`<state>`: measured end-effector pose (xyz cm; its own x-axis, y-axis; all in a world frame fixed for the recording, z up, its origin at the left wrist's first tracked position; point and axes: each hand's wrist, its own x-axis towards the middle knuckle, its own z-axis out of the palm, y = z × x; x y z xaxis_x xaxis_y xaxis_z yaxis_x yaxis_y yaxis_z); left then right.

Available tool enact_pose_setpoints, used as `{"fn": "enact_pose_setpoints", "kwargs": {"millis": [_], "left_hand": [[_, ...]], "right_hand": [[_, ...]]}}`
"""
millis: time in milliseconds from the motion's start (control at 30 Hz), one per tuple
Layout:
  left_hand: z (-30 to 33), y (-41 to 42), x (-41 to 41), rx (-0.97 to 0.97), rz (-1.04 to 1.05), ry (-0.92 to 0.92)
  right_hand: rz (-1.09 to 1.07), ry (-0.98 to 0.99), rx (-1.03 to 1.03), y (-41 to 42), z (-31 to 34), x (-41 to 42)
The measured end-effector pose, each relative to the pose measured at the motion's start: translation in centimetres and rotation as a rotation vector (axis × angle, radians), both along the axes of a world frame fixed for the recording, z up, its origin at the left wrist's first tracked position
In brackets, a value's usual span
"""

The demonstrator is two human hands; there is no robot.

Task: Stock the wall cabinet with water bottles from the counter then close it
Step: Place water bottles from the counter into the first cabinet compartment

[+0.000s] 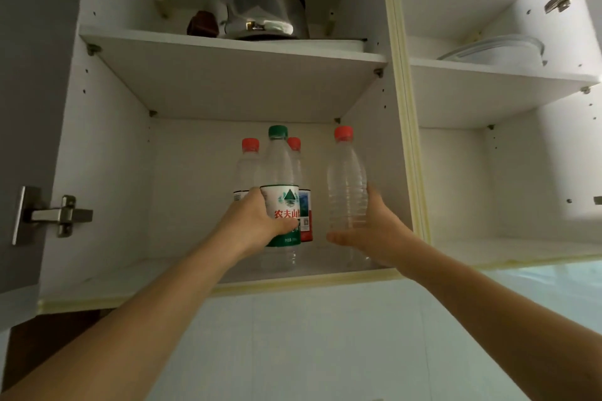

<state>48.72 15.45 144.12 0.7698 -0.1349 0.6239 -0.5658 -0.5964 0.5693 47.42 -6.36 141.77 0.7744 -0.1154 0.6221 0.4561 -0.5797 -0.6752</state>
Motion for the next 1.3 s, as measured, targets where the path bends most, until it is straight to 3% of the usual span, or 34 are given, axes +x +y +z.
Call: {"fn": "enact_pose_setpoints", "kwargs": {"millis": [633, 867, 1000, 1133, 1300], "left_hand": [[-2.4, -6.4, 1.2, -0.043, 0.225, -0.021], [-2.0, -4.4, -2.9, -0.066, 0.249, -0.112], [-2.2, -5.2, -6.7, -0.005, 0.268, -0.233], [-4.3, -6.9, -10.1, -0.022, 0.308, -0.264], [-10.5, -8.3, -13.8, -0.085, 0.200, -0.193]], "right_hand": [[-0.227, -0.081, -0.047, -0.1, -2.1, 1.2], [-0.220, -0.352, -0.331, 0.6, -6.6, -3.2], [-0.219, -0.381, -0.442, -0.6, -9.6, -7.2], [-0.176, -0.364, -0.408, -2.4, -11.2, -11.1], [-0.070, -0.252, -0.226, -3.6, -15.7, -14.8]]}}
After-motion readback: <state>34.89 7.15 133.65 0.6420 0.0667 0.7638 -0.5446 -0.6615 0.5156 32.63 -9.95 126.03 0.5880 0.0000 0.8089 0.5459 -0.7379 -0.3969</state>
